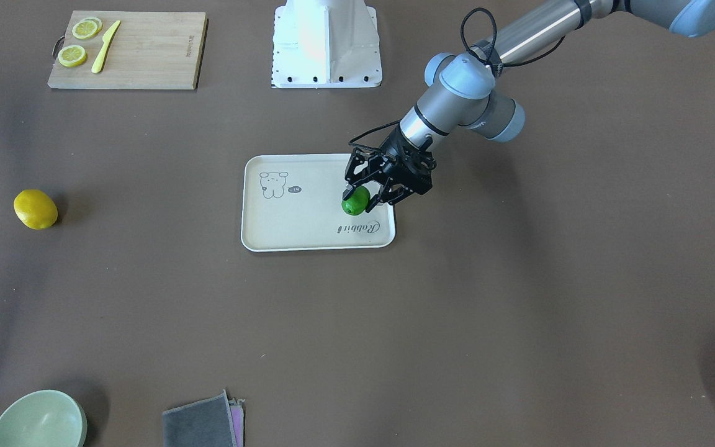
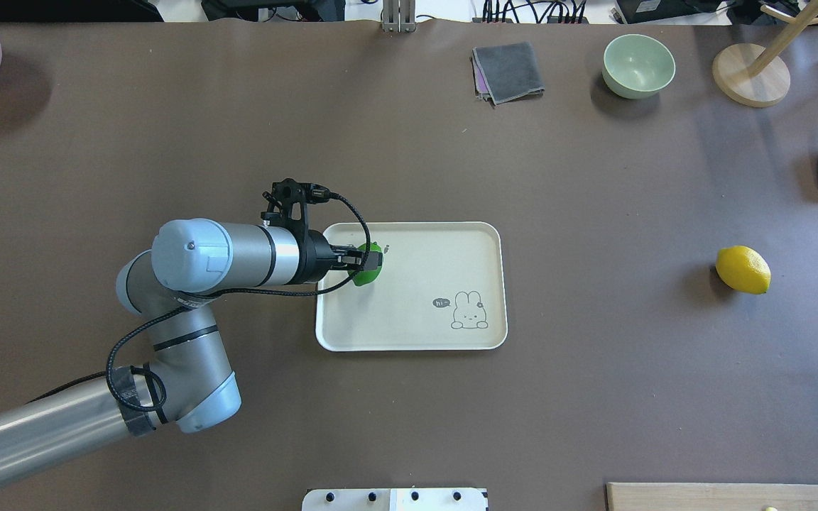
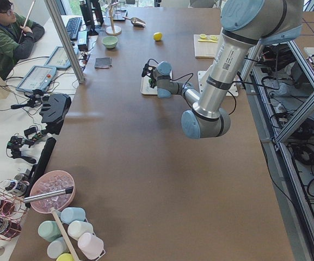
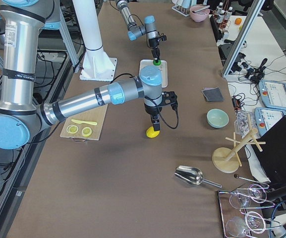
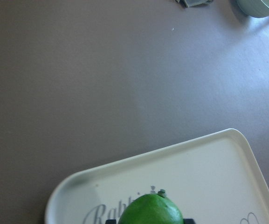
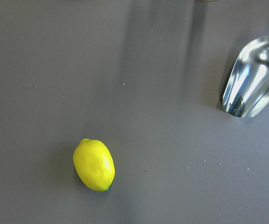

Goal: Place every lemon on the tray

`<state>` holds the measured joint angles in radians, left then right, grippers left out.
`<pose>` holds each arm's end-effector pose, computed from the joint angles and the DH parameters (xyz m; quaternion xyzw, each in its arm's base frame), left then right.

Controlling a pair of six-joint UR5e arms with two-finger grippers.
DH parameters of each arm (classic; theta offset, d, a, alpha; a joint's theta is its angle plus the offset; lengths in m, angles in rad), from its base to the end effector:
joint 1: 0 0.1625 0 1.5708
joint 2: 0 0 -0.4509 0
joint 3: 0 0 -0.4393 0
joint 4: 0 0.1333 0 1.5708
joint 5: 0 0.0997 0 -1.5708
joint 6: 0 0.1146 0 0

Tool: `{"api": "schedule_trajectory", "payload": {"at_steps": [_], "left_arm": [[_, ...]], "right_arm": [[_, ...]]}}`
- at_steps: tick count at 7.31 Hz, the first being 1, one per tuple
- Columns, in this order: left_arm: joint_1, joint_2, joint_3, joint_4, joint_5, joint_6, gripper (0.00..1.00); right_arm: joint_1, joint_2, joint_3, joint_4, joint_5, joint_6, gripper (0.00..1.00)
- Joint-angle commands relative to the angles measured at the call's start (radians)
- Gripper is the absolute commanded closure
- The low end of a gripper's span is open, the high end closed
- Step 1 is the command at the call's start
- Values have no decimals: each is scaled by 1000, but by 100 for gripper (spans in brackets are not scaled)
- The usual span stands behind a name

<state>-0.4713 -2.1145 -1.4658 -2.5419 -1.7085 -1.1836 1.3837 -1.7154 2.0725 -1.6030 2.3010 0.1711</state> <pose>0.6229 -0.4494 0.2816 0.2214 0.6096 0.0126 0.7611 -0.0312 -0.4708 0.5042 0.0859 -0.3736 -0.0651 0.9213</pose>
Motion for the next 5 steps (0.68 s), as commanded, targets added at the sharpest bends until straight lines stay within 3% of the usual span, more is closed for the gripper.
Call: {"api": "schedule_trajectory", "payload": {"at_steps": [1, 2, 3, 5], "left_arm": [[23, 4, -39, 21, 44, 1, 2], [-42, 34, -98, 72, -41, 1, 1], [-135, 129, -155, 80, -157, 45, 1], [-379, 313, -208, 77, -421, 320, 1]], "right_arm": [[-2, 38, 0, 2, 0, -5, 0], [-15, 51, -12, 2, -3, 1, 0], [-38, 86, -41, 2, -17, -5, 0], [-139, 126, -48, 20, -81, -5, 0]]}}
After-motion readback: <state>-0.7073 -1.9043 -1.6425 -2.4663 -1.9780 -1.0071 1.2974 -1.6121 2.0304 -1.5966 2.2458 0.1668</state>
